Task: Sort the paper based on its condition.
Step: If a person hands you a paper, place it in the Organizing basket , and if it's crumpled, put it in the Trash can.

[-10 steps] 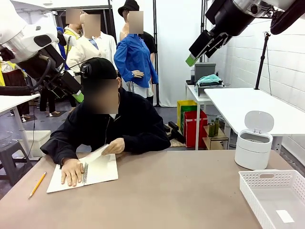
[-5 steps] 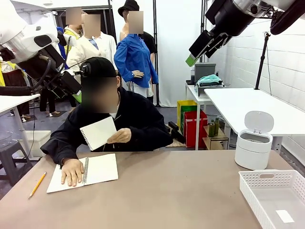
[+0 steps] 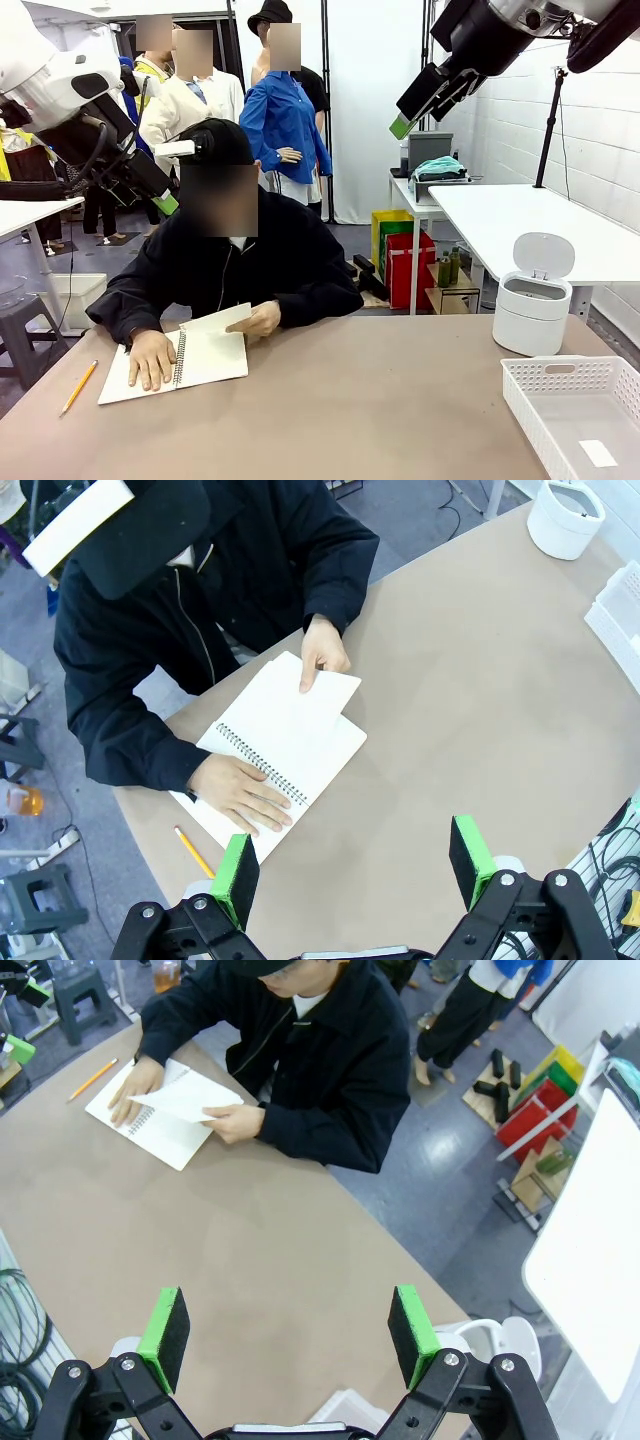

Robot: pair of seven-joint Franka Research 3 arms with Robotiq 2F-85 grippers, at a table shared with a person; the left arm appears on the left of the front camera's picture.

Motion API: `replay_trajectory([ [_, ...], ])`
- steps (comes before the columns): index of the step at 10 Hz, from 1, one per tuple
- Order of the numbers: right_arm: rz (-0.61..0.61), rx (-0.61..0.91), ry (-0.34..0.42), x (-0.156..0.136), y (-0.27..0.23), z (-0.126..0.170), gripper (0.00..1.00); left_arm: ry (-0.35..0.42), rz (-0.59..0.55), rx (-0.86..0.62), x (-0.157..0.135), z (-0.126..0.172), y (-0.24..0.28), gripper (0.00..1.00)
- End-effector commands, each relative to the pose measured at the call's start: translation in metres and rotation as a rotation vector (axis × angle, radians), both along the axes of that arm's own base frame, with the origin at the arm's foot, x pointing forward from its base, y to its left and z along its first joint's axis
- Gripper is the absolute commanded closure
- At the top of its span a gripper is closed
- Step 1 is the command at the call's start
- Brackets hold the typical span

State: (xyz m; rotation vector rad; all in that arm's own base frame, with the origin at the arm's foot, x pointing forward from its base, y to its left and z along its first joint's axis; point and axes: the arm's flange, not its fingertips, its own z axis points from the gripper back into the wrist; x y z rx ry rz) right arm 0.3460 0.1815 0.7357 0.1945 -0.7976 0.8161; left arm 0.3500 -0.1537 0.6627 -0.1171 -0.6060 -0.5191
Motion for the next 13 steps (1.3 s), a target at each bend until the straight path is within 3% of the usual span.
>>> replay_trajectory([
  [1,0.001,0.000,0.000,0.0002,-0.0001,-0.0001,0.00,-0.004,0.002,0.009,0.0001,0.0003,0.0012,0.00],
  [13,0.001,0.000,0.000,0.0002,-0.0001,-0.0001,0.00,-0.004,0.002,0.009,0.0001,0.0003,0.0012,0.00],
])
